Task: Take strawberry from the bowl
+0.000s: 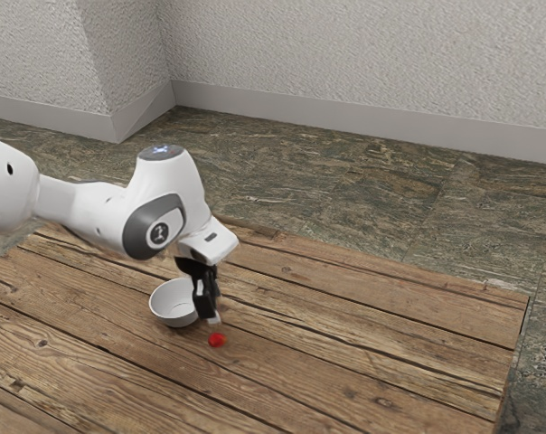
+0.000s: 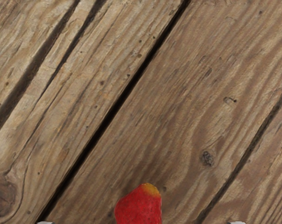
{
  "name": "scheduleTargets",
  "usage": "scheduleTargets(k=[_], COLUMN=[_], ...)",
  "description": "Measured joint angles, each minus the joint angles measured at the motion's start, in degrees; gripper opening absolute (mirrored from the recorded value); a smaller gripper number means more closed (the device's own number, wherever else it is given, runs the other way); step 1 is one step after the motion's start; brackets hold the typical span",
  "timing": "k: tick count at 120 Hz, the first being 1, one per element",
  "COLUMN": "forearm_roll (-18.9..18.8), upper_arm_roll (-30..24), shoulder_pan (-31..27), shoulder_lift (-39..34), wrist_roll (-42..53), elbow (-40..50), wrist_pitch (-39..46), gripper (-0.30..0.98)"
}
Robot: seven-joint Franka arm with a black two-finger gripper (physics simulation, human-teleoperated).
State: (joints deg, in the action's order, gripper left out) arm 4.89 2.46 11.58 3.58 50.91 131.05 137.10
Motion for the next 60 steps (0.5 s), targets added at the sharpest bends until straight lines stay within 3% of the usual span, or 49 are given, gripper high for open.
scheduleTargets(k=[12,26,38,60], forearm_roll=[0.1,0.1,-2.1,-6.4], upper_arm_roll=[-0.1,0.1,0.1,0.8], shoulder_pan=[-0.1,-1.1,-3.9,-9.7], shoulder_lift=[-5.0,-8.2,-10.1,-13.5], wrist_roll=[0.2,0.0,-1.1,-3.7], elbow=[-1.7,-15.8,-29.3,-33.7], wrist_pitch=[-1.3,-11.3,-24.0,-39.2], gripper=[0.54,0.60,0.63,0.66])
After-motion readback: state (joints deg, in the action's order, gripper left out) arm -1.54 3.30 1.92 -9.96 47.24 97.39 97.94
